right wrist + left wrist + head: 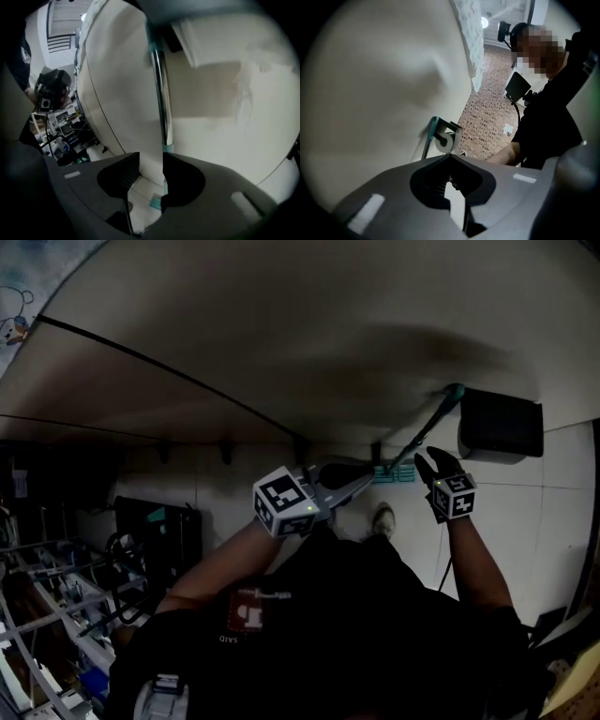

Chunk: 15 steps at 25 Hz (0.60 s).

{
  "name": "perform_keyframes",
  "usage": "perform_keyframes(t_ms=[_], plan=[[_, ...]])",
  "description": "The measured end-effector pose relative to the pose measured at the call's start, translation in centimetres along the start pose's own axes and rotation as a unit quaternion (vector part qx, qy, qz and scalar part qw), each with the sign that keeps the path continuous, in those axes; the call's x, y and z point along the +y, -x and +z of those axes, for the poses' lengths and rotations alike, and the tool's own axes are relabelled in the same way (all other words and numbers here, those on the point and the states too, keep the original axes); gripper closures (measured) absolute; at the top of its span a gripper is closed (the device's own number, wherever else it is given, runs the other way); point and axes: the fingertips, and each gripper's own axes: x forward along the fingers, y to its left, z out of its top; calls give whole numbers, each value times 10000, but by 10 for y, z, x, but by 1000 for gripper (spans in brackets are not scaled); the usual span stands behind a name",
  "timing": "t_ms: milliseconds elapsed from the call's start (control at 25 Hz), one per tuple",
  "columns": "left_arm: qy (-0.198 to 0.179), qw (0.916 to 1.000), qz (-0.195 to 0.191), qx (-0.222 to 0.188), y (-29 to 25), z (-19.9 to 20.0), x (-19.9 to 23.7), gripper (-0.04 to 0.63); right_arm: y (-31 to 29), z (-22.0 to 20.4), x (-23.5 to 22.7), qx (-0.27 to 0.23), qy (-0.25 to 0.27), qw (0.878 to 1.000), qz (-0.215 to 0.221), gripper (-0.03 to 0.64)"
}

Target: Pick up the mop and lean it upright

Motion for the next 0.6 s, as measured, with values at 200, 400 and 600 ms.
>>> perform_keyframes(t_ms=[200, 400, 600], plan=[[226, 9994, 15, 250, 1, -31, 8, 598, -43, -44, -24, 315, 38, 9990, -300, 406], [444, 9983, 74, 359, 0, -56, 20, 597, -74, -58, -37, 458, -13, 9982, -380, 382], [531, 9978, 30, 397, -2, -68, 25, 597, -96, -70, -51, 580, 158, 9973, -415, 407]])
